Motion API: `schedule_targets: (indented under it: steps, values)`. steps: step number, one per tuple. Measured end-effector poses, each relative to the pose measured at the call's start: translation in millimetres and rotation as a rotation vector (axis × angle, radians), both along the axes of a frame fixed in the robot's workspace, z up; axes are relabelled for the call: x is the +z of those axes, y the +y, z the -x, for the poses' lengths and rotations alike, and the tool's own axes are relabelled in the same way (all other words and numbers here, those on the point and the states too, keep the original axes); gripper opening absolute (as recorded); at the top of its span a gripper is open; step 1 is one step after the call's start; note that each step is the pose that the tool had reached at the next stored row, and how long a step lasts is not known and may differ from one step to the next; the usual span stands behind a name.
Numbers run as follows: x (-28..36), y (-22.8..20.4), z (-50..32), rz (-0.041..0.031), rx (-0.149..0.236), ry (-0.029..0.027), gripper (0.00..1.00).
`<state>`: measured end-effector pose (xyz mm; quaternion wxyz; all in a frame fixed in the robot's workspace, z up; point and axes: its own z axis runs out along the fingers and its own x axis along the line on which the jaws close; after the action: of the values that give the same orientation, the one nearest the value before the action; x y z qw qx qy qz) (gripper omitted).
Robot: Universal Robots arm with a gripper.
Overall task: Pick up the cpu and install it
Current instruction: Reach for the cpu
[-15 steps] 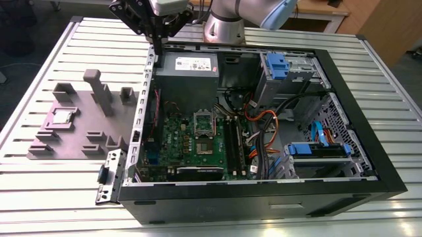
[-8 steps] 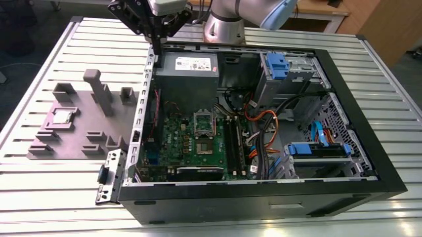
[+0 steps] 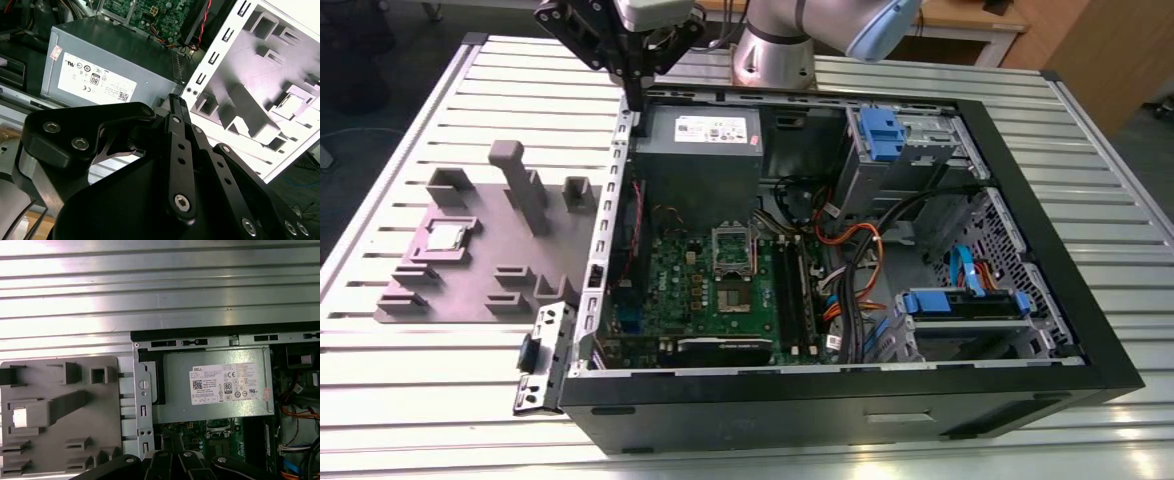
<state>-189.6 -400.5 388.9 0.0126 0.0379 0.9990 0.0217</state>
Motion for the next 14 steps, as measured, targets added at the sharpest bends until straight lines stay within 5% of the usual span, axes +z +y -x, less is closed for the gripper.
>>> schedule_targets:
  steps: [14]
  values:
    - [0.0, 0.0, 7.5, 0.0, 0.0, 0.0, 0.11]
